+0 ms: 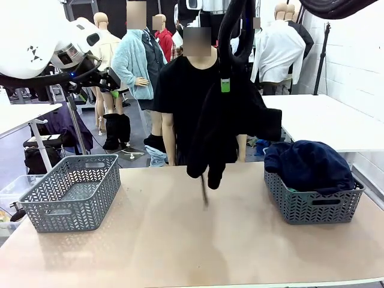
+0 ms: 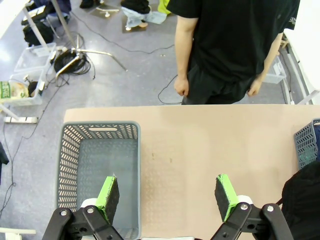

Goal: Sort the tops and bottoms.
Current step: Sort the clothes according to human instructions.

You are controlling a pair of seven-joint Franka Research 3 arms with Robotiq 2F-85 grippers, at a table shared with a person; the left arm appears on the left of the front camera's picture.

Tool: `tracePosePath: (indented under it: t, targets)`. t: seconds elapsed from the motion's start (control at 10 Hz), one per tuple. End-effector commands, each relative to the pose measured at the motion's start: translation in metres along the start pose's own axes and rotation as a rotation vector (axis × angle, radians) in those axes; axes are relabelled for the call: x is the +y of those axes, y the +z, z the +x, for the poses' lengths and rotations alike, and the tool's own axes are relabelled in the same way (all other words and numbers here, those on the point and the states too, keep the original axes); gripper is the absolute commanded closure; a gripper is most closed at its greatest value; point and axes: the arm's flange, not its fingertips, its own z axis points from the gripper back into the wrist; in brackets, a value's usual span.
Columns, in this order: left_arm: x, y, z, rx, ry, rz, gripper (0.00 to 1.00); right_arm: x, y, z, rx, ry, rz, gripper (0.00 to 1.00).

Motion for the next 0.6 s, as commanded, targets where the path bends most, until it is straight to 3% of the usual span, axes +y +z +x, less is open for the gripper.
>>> tracePosePath:
  t: [0.0, 0.5]
  targets:
    - [-0.0014, 0.0005, 0.0002, 0.001, 0.021, 0.013, 0.00, -0.0023, -0.0119, -0.0001, -0.002, 0.011, 0.004, 1.00]
    - [-0.0014, 0.0005, 0.0002, 0.001, 0.021, 0.013, 0.00, -0.0023, -0.0119, -0.0001, -0.002, 0.011, 0.004, 1.00]
